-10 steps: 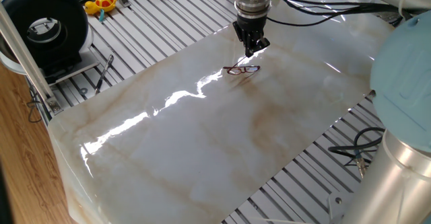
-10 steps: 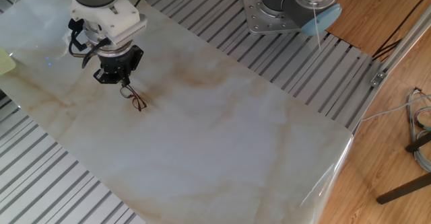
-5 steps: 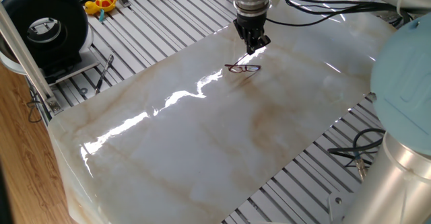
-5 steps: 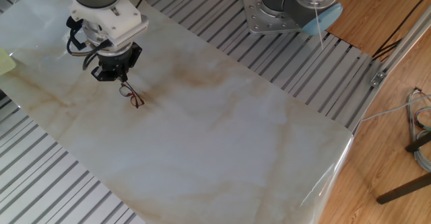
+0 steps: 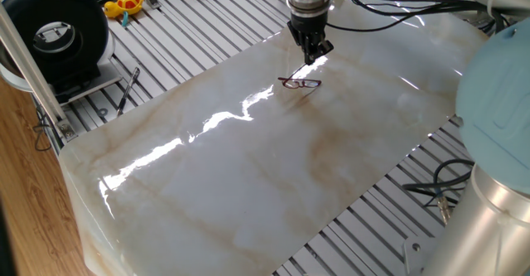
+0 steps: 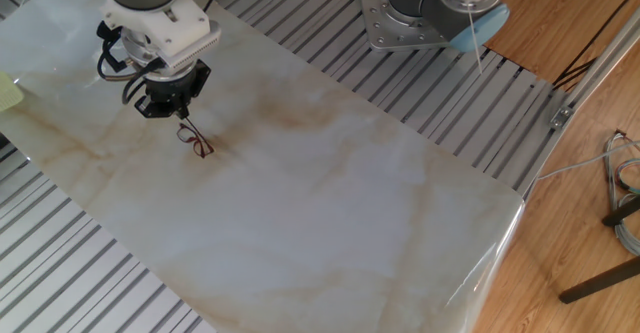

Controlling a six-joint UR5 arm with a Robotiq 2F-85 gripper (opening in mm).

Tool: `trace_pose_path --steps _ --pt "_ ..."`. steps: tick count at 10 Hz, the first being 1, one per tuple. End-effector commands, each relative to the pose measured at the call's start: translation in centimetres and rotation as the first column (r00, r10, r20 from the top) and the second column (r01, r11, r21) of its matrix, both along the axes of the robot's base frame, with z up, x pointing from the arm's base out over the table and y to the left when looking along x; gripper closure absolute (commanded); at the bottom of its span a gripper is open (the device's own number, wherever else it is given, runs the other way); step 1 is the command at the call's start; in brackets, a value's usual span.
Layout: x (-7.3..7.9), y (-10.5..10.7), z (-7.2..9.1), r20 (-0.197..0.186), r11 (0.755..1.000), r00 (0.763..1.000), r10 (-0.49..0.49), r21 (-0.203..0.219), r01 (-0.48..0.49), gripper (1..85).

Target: Unfold the leg of the glasses (with one hand)

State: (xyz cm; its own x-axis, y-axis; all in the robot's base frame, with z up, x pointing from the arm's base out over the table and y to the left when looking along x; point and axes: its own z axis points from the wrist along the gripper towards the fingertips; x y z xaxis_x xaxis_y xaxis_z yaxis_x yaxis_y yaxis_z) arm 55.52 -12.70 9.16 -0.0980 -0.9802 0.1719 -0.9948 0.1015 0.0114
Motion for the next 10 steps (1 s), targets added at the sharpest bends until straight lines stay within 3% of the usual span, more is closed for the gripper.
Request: trace_pose_path --steps 1,5,8,10 --pt "0.0 0.5 0.4 -0.002 1.0 1.0 -0.014 0.014 0.014 84.3" --pt "-0.2 0.3 1.4 -0.014 1.0 1.0 -0.025 0.005 0.025 84.3" --pt "-0.2 0.6 1.8 -0.019 0.999 0.999 -0.03 0.02 0.03 84.3" --pt "-0.6 0.2 2.5 -0.022 0.999 0.999 -0.032 0.004 0.033 84.3"
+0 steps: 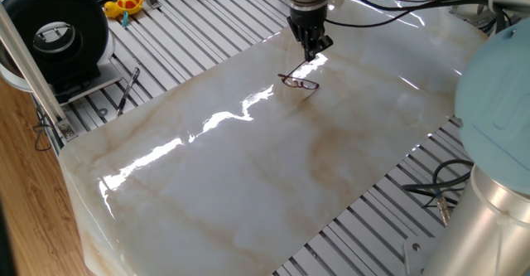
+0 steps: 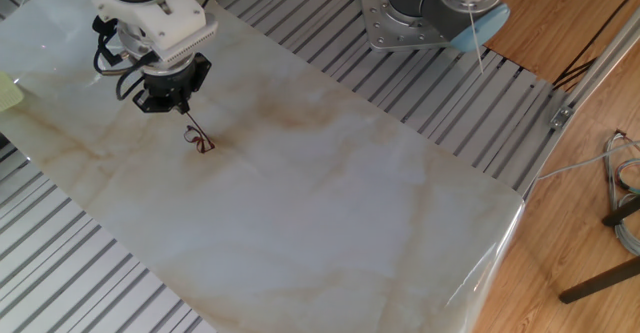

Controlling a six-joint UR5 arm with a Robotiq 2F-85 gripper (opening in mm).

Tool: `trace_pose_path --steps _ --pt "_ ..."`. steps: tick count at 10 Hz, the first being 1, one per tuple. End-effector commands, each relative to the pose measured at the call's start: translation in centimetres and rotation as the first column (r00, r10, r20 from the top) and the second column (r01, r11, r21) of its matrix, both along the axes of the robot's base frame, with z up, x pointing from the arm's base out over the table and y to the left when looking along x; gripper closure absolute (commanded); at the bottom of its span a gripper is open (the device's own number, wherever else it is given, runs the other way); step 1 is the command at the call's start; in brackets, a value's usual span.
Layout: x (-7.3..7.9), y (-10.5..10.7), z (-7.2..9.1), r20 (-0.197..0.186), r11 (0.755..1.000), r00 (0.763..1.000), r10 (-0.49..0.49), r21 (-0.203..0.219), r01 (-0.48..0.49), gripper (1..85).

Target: Unfold the leg of the glasses (with one hand)

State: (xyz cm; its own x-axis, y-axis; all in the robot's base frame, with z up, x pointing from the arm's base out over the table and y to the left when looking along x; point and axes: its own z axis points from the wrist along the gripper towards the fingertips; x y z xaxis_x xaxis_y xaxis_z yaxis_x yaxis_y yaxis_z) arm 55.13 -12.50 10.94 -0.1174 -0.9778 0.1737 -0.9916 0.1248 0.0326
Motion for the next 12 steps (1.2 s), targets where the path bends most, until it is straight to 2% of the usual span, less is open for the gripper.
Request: trace_pose_path --steps 1,7,12 --pt "-0.44 -0.45 1.17 0.0 1.0 1.0 -0.012 -0.008 0.012 84.3" --pt "-0.66 0.04 1.65 -0.002 0.999 0.999 -0.034 -0.014 0.034 84.3" --pt "-0.27 0.44 1.14 0.006 0.999 0.999 -0.034 0.003 0.034 84.3"
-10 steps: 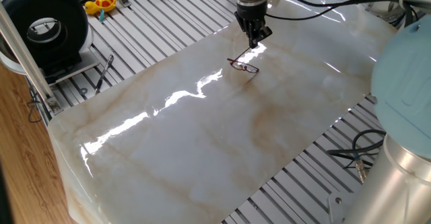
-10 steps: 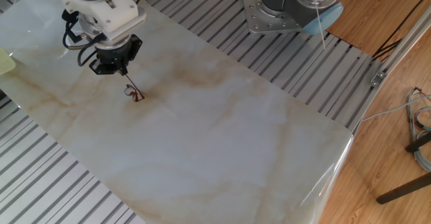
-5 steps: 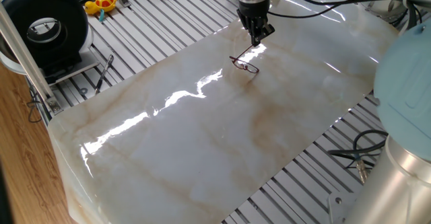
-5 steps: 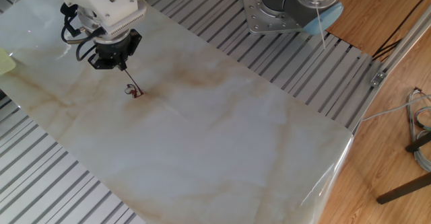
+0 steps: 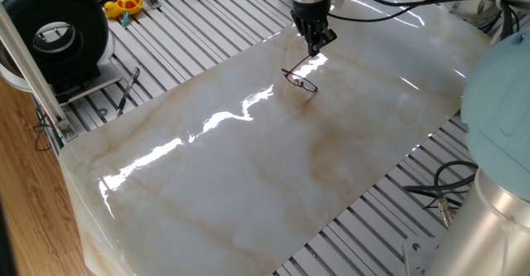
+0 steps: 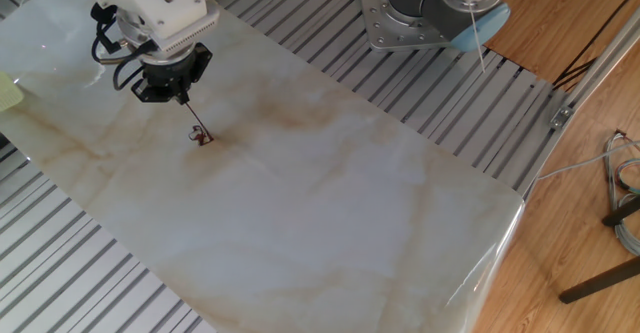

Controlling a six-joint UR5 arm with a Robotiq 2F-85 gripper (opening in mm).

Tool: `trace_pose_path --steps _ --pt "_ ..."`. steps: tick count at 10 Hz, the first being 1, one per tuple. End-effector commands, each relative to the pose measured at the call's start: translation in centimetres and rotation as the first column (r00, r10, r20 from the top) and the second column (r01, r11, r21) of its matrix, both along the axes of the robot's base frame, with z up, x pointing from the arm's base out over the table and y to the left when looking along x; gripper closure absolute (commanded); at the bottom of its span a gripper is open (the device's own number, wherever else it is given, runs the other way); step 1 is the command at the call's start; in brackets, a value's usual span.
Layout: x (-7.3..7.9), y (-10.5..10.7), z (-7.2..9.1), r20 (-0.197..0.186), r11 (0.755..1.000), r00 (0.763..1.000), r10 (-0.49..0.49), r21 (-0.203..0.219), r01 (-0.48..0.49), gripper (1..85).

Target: Unfold the leg of the glasses (with one hand)

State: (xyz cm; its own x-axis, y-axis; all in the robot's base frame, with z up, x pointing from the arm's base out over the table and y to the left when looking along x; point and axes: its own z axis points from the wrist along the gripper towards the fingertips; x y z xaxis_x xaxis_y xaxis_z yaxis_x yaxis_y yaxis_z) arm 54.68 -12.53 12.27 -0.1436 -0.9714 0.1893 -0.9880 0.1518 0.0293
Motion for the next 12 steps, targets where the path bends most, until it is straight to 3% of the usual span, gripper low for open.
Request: trace_pose_path --steps 1,7,9,10,12 --pt "0.2 0.6 -0.3 0.005 1.0 1.0 -0.007 0.019 0.007 84.3" --pt "0.4 1.9 -1.0 0.003 0.998 1.0 -0.028 0.049 0.028 84.3" --pt "0.6 1.8 -1.0 0.009 0.999 1.0 -0.026 0.044 0.025 79.3" --pt "0.6 1.7 -1.0 0.009 0.999 1.0 -0.023 0.041 0.022 75.7" --pt "0.6 1.5 -1.0 0.008 0.999 1.0 -0.016 0.034 0.016 53.0"
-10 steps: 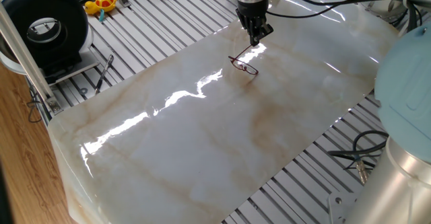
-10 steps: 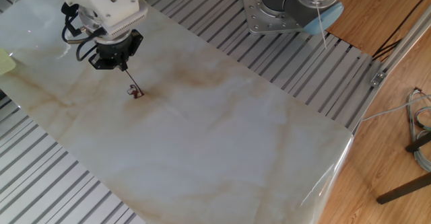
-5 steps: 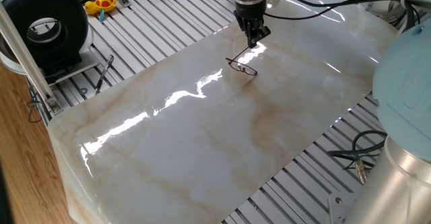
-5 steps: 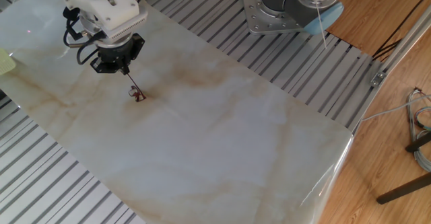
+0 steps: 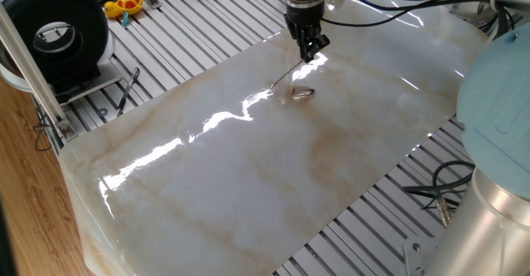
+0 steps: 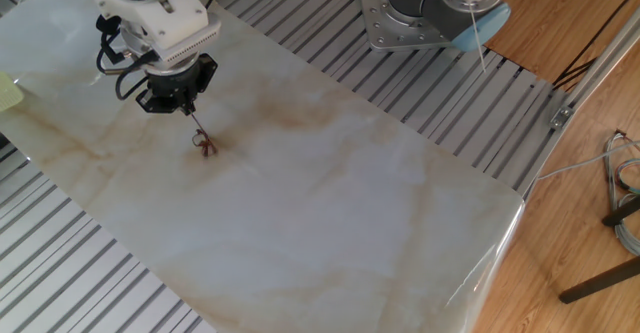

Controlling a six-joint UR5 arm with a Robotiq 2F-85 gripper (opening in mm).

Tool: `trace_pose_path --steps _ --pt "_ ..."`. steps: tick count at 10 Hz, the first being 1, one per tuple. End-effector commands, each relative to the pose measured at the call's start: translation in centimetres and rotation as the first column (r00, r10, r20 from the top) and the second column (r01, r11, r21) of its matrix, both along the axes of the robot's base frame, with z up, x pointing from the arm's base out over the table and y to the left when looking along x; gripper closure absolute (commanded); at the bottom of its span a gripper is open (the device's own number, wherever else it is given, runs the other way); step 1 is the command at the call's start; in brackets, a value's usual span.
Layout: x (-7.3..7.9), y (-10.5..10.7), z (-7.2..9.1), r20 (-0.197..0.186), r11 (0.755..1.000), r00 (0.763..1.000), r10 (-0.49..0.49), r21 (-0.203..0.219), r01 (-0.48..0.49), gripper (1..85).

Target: Unfold the leg of the glasses (with one hand)

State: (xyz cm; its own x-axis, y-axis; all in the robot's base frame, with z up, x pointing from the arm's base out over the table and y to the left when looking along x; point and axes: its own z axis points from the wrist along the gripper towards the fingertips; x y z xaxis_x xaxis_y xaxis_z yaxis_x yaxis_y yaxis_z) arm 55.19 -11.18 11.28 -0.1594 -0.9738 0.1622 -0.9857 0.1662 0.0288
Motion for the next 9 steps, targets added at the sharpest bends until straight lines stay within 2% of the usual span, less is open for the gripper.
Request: trace_pose_path --steps 1,9 --pt "0.1 0.1 0.0 0.004 1.0 1.0 -0.001 0.005 0.001 46.7" --pt "0.4 -1.1 -0.4 0.015 1.0 1.0 0.008 0.016 -0.009 47.3"
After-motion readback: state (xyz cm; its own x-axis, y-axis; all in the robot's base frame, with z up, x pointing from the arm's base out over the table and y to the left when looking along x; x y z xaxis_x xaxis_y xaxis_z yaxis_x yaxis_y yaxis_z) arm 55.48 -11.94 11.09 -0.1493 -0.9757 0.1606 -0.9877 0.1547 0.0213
